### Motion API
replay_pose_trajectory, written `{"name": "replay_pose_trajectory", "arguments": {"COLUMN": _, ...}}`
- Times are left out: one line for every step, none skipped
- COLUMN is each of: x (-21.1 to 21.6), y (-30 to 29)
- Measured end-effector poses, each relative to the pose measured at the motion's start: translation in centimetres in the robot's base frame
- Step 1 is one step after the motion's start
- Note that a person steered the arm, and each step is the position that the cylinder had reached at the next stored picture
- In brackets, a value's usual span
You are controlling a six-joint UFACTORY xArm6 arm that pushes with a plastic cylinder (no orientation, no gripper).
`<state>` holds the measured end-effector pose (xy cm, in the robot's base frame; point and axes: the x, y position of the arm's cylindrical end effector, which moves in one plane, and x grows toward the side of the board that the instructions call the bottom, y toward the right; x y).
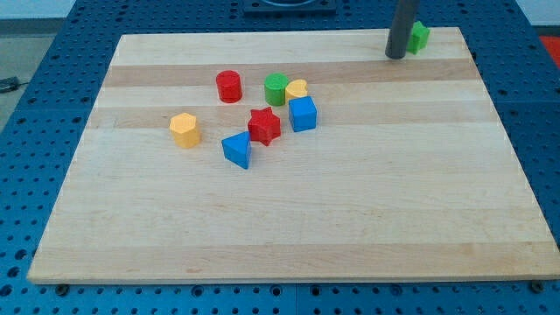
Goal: Slightly move the green star to the right side
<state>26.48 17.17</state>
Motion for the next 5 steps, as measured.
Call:
{"name": "replay_pose_trajectory", "arguments": {"x": 1.3, "y": 0.0}}
{"name": "replay_pose_trajectory", "arguments": {"x": 1.0, "y": -0.3}}
{"name": "replay_pose_trajectory", "arguments": {"x": -1.7, "y": -1.3}}
{"name": "replay_pose_trajectory", "arguments": {"x": -4.1, "y": -2.5}}
{"name": "replay_pose_trajectory", "arguments": {"x": -4.4, "y": -2.2}}
